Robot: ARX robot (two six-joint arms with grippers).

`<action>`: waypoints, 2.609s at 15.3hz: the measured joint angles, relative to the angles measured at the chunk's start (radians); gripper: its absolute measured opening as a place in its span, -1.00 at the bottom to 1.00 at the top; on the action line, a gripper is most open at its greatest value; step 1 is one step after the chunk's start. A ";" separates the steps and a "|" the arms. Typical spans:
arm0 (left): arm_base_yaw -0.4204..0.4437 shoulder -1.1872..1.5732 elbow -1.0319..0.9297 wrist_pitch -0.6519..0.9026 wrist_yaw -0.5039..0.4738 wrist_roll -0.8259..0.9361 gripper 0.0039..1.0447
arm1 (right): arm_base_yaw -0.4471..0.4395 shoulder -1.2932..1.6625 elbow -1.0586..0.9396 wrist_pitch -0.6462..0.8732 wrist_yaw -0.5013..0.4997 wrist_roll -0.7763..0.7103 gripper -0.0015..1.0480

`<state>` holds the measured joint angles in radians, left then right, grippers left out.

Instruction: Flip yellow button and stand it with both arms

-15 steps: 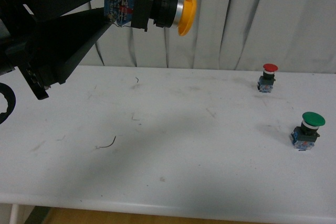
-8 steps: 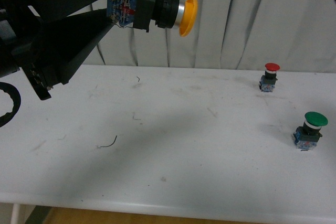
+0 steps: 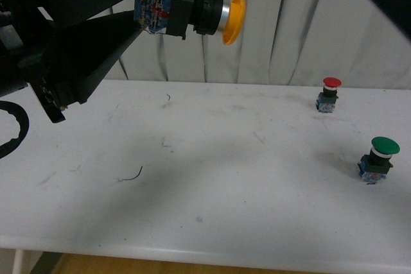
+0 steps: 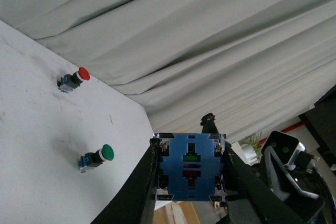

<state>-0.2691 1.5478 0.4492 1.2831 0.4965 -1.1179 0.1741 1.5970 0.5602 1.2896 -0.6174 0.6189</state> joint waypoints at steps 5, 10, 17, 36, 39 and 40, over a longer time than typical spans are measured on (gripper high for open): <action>-0.009 0.005 0.005 0.000 -0.003 0.000 -0.42 | 0.043 0.160 0.043 -0.006 -0.033 0.390 0.87; -0.013 0.017 0.005 0.000 -0.007 0.000 -0.42 | 0.089 0.249 0.157 -0.004 0.026 0.574 0.87; -0.011 0.022 0.005 0.000 -0.007 -0.001 -0.42 | 0.216 0.310 0.232 -0.005 -0.012 0.691 0.87; 0.019 0.023 -0.021 0.000 0.014 -0.079 0.29 | 0.242 0.333 0.268 -0.003 -0.005 0.767 -0.39; 0.066 0.020 -0.021 0.002 0.016 -0.080 0.88 | 0.226 0.333 0.267 -0.005 -0.007 0.758 -0.39; 0.080 0.018 -0.021 0.002 0.021 -0.080 0.91 | 0.222 0.333 0.267 -0.005 -0.007 0.758 -0.39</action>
<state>-0.1886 1.5654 0.4278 1.2850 0.5171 -1.1980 0.3958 1.9297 0.8276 1.2842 -0.6243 1.3766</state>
